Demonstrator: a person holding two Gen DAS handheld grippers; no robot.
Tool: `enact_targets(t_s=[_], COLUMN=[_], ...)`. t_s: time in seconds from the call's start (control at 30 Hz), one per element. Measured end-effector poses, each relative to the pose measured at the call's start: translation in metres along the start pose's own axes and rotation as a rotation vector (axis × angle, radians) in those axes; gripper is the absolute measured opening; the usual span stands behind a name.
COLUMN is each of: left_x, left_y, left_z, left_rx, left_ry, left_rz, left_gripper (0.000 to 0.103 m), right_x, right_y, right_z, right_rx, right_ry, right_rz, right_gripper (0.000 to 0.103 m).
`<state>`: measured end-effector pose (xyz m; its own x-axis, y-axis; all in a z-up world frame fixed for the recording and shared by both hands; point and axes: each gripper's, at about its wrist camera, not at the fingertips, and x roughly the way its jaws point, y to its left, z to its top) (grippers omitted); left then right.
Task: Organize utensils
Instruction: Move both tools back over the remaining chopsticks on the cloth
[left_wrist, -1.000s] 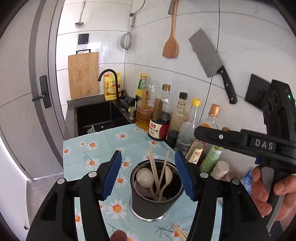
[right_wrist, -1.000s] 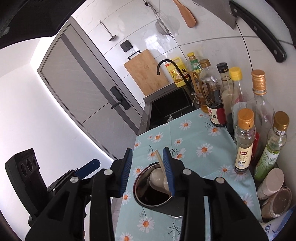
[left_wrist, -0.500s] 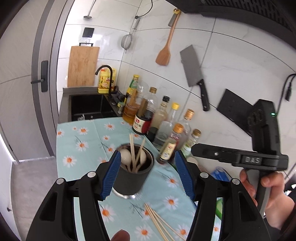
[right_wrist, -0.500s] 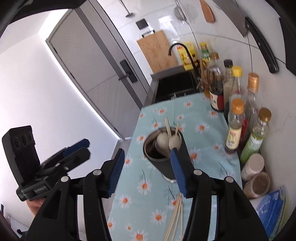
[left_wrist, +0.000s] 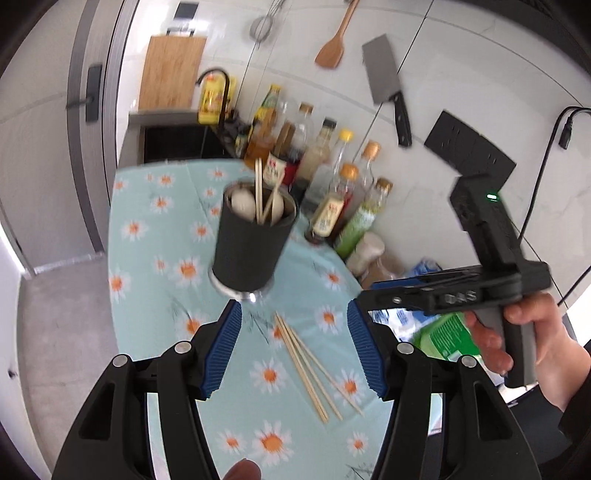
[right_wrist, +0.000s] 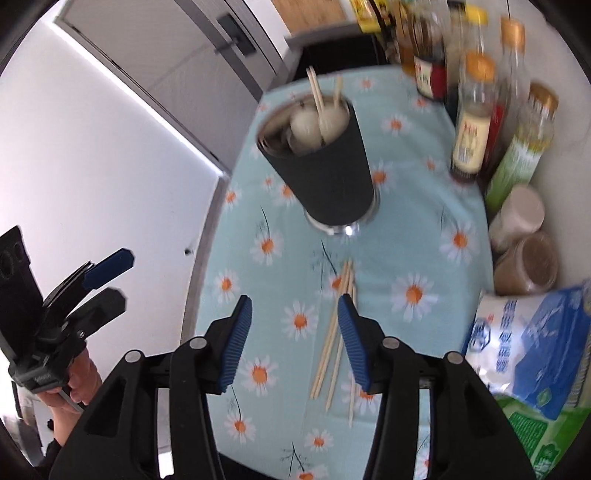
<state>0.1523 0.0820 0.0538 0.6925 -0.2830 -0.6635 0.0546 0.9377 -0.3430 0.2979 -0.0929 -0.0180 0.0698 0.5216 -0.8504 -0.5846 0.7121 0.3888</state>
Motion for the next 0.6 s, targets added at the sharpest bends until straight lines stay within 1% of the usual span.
enact_targets(t_s=[0.03,0.1,0.17,0.27,0.3,0.37,0.47,0.6], left_x=[0.002,0.007,0.012,0.021,0.023,0.027,0.030,0.035], left_y=[0.000,0.001,0.003,0.006,0.007,0.010,0.017,0.028], left_z=[-0.006,-0.022,-0.033,-0.056,-0.061,-0.074,-0.088,-0.107], left_rx=[-0.005,-0.024,-0.041,-0.068,-0.074,-0.097,-0.124,-0.171], left_ry=[0.013,0.037,0.057,0.095,0.102,0.120,0.136,0.158], left_rz=[-0.002,-0.010,-0.022,-0.025,-0.024,-0.026,-0.036,-0.037], left_gripper=[0.057,0.057,0.057,0.057,0.057,0.057,0.057,0.057], right_x=[0.010,0.028,0.050,0.076,0.084,0.097,0.115,0.136], right_y=[-0.005,-0.013,-0.021,-0.028,-0.029,-0.031,-0.035,-0.038], right_z=[-0.003,-0.008,-0.015,-0.021,-0.023,-0.024,-0.025,-0.026], right_rx=[0.019,0.040,0.070,0.077,0.071,0.060,0.053,0.043], right_ry=[0.035,0.095,0.172,0.249,0.271,0.306,0.344,0.390], right_rz=[-0.017,-0.041,-0.059,-0.105,-0.123,-0.153,-0.196,-0.251], right_gripper=[0.046,0.041,0.036,0.032,0.030,0.029,0.022,0.020])
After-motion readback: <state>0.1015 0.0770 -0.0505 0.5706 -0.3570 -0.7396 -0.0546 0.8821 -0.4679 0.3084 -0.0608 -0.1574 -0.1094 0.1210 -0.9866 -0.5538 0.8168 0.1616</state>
